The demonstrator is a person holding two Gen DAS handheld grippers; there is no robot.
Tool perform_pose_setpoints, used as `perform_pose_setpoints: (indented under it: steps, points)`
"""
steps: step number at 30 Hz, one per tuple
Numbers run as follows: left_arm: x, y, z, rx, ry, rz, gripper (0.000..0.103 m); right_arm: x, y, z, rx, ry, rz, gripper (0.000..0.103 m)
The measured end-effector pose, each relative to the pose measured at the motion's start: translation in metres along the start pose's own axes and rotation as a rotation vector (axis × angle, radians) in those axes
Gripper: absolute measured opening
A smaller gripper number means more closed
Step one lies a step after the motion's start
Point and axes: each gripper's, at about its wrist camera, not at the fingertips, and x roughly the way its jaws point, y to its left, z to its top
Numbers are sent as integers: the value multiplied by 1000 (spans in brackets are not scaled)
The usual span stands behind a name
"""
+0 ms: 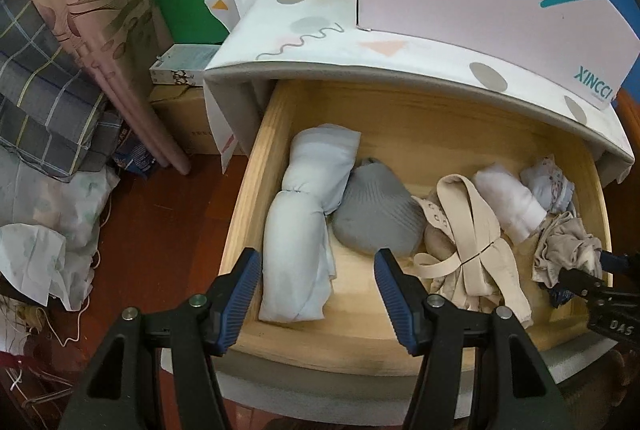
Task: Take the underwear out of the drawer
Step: 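Lift the grey underwear with the right gripper and release it into the white box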
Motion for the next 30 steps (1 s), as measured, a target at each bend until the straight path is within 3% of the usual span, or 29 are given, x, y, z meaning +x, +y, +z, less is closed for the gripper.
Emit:
perform_pose_setpoints:
  steps: [16, 23, 30]
  points:
    - [2, 12, 0, -50, 5, -32, 61, -130, -15, 45, -32, -193, 15, 63]
    - [2, 15, 0, -66, 6, -45, 61, -189, -14, 83, -41, -309, 19, 63]
    - [3, 16, 0, -71, 10, -51, 61, -204, -5, 138, -34, -372, 1, 63]
